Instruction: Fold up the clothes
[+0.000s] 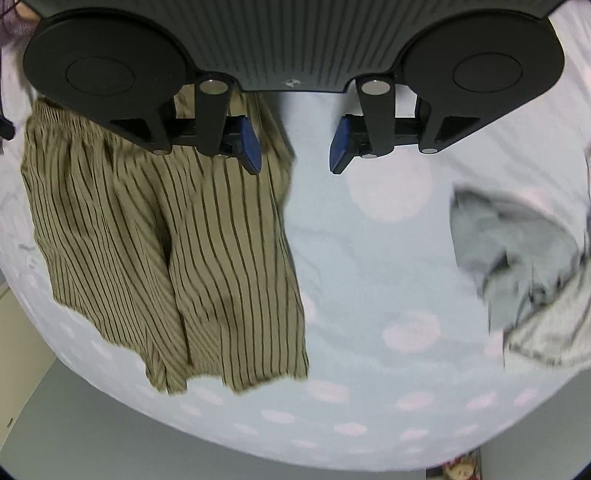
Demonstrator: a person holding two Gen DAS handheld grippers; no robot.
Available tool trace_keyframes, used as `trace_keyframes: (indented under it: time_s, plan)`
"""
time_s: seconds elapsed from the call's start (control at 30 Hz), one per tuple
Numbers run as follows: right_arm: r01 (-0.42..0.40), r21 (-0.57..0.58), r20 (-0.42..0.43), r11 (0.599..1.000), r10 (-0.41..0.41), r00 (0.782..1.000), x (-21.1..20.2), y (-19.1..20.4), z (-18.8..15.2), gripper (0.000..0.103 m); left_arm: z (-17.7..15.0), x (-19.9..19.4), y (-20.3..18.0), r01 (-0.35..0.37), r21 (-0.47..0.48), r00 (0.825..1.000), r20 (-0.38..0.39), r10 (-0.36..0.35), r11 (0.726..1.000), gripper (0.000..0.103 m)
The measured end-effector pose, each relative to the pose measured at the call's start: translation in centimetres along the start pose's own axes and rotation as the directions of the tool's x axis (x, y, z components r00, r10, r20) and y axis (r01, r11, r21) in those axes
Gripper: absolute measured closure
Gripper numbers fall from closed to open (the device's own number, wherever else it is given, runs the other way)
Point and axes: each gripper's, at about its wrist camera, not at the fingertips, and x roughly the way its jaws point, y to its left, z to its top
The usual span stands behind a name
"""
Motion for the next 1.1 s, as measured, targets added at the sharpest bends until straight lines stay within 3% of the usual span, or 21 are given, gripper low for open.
trace_keyframes:
  time_s: [0.17, 0.37, 0.5, 0.7, 0.77, 0.8, 0.9, 1.1]
  plan:
    - [0.005, -0.045, 0.062, 0.999, -0.002, 0.998, 2.5, 1.1, 3.5, 0.063, 4.0, 1.1, -0.8, -0.018, 0.09, 0.995, 0.095, 0.01, 0.996, 0.064]
    - [0.043, -0.041, 0.162, 0.998, -0.036, 0.986, 7.3, 1.2, 7.6, 0.061, 8.6, 5.3, -0.9, -0.034, 0.069, 0.988, 0.151, 0.024, 0.997, 0.059]
    - [0.015, -0.045, 0.251, 0.999, -0.004, 0.968, 9.6, -0.2, 8.1, 0.06, 11.5, 8.6, -0.7, -0.061, 0.055, 0.987, 0.15, 0.052, 0.997, 0.06]
    - [-0.001, -0.057, 0.252, 0.998, 0.016, 0.968, 11.9, -3.0, 8.5, 0.054, 14.9, 13.2, -0.4, -0.079, 0.02, 0.989, 0.124, 0.076, 0.997, 0.06]
    - [-0.009, -0.029, 0.252, 1.0, 0.016, 0.968, 12.5, -3.9, 8.8, 0.052, 15.4, 14.6, -0.4, -0.087, -0.004, 0.99, 0.108, 0.087, 0.996, 0.073]
    - [-0.018, -0.019, 0.247, 1.0, 0.022, 0.969, 12.8, -4.3, 8.9, 0.051, 15.3, 15.0, -0.4, -0.081, -0.019, 0.991, 0.102, 0.083, 0.997, 0.087]
    - [-0.018, 0.0, 0.225, 1.0, 0.018, 0.974, 13.5, -5.1, 8.9, 0.051, 14.9, 15.1, -0.9, -0.103, -0.019, 0.986, 0.133, 0.104, 0.995, 0.1]
    - [-0.016, 0.061, 0.225, 0.998, 0.002, 0.974, 12.9, -6.4, 9.3, 0.051, 15.7, 13.0, -1.1, -0.201, 0.014, 0.964, 0.18, 0.195, 0.98, 0.103]
